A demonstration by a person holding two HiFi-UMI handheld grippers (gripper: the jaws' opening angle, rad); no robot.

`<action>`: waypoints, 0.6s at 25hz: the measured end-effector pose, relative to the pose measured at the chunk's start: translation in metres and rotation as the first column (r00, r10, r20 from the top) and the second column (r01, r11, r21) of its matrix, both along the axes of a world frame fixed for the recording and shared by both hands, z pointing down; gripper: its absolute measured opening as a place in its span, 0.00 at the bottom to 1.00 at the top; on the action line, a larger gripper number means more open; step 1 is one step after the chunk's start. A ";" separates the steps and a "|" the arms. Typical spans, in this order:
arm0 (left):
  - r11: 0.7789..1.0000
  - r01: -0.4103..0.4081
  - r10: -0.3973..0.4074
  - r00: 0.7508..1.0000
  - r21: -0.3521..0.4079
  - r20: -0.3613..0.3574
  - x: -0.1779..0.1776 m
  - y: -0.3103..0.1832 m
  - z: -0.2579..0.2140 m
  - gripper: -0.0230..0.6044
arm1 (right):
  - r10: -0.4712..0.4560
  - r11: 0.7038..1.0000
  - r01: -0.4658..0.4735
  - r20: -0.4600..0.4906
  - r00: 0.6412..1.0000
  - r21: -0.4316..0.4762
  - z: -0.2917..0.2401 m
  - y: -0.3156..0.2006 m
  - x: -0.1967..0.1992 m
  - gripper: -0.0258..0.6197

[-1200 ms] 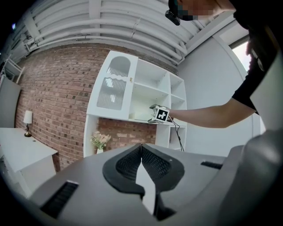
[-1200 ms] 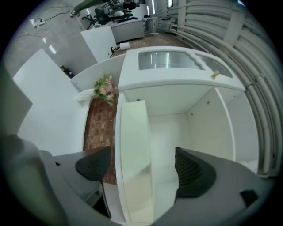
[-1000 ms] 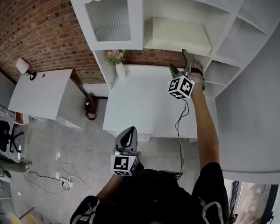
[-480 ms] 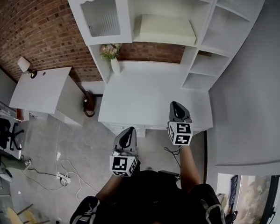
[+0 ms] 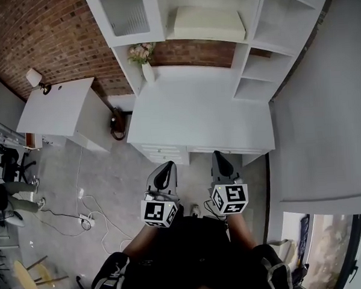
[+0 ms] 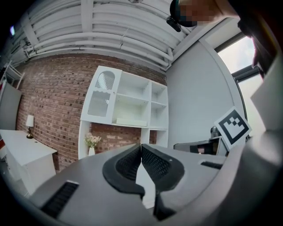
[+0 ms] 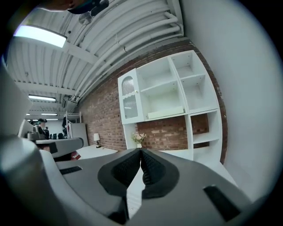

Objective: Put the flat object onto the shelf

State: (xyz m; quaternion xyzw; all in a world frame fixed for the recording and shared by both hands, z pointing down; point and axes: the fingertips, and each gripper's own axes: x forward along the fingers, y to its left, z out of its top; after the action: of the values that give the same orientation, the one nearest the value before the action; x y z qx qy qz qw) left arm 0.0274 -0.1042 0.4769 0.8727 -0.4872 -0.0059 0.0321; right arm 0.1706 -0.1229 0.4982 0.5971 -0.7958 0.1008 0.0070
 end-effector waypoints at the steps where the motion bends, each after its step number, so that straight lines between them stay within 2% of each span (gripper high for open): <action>1: 1.000 -0.002 0.002 1.000 0.005 0.000 0.000 0.002 -0.002 0.05 | -0.005 1.000 0.005 0.011 1.000 -0.001 -0.001 0.007 -0.002 0.08; 7: 1.000 0.008 -0.008 1.000 0.006 -0.022 -0.007 0.004 -0.004 0.05 | -0.003 1.000 0.003 0.005 1.000 -0.003 0.004 0.031 -0.016 0.08; 15: 1.000 -0.014 0.014 0.999 -0.007 -0.029 -0.020 -0.003 -0.002 0.05 | 0.010 1.000 -0.010 -0.014 1.000 -0.007 0.005 0.031 -0.035 0.08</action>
State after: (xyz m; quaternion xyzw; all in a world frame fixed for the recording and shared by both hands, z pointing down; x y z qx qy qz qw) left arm 0.0072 -0.1074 0.4750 0.8757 -0.4807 -0.0168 0.0422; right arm 0.1357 -0.0922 0.5034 0.6018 -0.7923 0.0995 0.0142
